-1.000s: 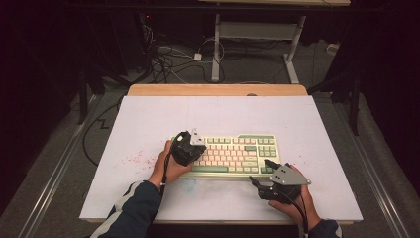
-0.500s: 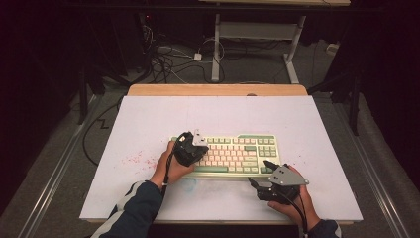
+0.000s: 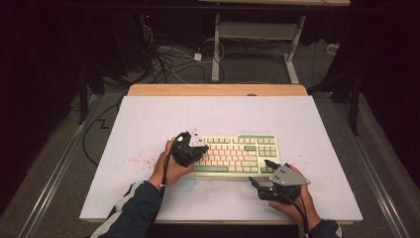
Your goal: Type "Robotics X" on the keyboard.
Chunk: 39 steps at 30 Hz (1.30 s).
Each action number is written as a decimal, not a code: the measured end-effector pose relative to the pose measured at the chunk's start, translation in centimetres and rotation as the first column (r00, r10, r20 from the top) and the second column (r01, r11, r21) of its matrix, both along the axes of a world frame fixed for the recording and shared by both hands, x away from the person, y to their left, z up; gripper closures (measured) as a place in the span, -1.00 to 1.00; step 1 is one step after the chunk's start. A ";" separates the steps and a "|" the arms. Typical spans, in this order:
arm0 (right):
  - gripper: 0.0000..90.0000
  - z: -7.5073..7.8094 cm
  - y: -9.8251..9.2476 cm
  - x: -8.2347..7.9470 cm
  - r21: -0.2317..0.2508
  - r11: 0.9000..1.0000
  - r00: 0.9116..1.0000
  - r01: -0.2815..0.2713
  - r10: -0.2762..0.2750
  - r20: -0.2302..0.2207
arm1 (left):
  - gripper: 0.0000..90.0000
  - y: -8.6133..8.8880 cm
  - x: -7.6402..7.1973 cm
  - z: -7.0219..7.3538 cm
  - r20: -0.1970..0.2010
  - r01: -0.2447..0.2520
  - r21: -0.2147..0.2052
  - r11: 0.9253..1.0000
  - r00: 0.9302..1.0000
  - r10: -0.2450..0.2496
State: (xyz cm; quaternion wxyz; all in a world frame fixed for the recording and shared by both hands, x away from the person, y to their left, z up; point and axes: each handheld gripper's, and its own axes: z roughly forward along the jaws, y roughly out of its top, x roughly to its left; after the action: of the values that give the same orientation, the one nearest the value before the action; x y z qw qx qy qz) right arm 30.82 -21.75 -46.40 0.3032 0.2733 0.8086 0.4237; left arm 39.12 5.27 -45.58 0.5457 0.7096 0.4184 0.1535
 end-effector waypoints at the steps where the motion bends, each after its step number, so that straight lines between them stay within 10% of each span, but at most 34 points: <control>1: -0.43 0.0 0.0 0.0 0.000 1.000 1.000 0.001 -0.001 0.000 | 0.78 0.1 0.0 0.1 0.005 -0.004 -0.003 1.000 1.000 0.004; 19: -0.43 0.1 -0.2 0.0 0.010 1.000 1.000 0.003 -0.003 -0.003 | -0.40 1.8 -1.8 1.1 0.150 -0.001 -0.061 0.998 0.989 0.010; 31: -0.38 0.3 -0.2 0.2 0.011 1.000 1.000 -0.002 0.003 -0.014 | -0.56 4.4 -4.1 1.4 0.243 0.002 -0.076 0.997 0.970 0.017; 39: 0.10 1.3 -0.1 0.2 0.059 0.996 0.998 -0.061 0.063 -0.028 | -0.58 6.6 -5.4 0.8 0.276 -0.024 -0.067 0.997 0.960 0.042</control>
State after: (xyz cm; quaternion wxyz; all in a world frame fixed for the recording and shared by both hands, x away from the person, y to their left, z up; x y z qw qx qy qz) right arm 31.04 -21.88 -45.11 0.2700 0.2630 0.8084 0.4521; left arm 33.71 11.87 -44.80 0.6184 0.6564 0.3544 0.2471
